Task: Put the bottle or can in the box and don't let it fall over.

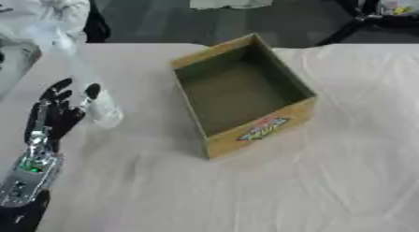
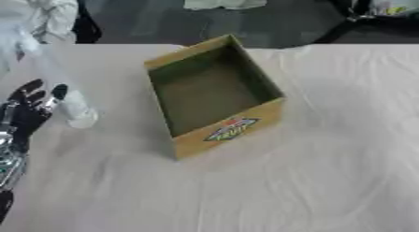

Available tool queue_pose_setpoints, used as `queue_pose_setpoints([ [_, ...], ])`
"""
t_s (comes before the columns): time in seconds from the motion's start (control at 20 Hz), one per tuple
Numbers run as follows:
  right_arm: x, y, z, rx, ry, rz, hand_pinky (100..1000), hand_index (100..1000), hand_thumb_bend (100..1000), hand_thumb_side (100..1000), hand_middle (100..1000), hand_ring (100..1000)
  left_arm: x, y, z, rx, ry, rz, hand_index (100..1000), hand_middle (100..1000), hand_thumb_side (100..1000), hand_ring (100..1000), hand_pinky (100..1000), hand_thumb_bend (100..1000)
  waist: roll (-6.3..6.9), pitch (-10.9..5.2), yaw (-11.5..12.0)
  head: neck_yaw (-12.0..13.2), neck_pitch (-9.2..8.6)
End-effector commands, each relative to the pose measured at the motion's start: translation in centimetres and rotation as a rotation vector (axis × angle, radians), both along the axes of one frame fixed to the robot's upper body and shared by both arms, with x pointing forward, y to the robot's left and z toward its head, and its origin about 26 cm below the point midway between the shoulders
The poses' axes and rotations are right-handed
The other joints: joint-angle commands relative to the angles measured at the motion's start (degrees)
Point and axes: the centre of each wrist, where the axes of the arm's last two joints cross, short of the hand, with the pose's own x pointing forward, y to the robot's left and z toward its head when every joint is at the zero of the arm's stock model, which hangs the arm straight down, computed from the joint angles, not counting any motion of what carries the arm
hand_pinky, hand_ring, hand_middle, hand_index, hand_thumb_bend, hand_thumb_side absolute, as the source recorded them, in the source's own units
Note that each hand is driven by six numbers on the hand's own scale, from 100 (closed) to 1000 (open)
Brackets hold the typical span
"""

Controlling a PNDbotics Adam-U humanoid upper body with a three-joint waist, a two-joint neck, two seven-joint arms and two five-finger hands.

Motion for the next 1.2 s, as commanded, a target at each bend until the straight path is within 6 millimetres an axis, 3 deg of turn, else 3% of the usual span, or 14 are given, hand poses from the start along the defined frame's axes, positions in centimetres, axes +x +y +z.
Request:
queue_pose_setpoints([
  [0.05, -0.2, -0.3, 1.4, -0.023, -0.034, -0.008, 869, 846, 100, 730, 782, 742, 0.2, 0.2, 1.4, 0.011, -0.036, 0.002, 860, 894, 502, 925, 968, 705, -0.1, -0.85, -0.1, 0.2, -0.94],
  [1.2, 0.0, 0.0, 1.4, -0.029, -0.027, 0.003, 871, 846, 100, 739, 782, 743, 1.7, -0.8, 3.4, -0.032, -0.105, 0.017, 821, 841, 490, 883, 943, 705, -0.22, 0.15, -0.6, 0.6, -1.57],
])
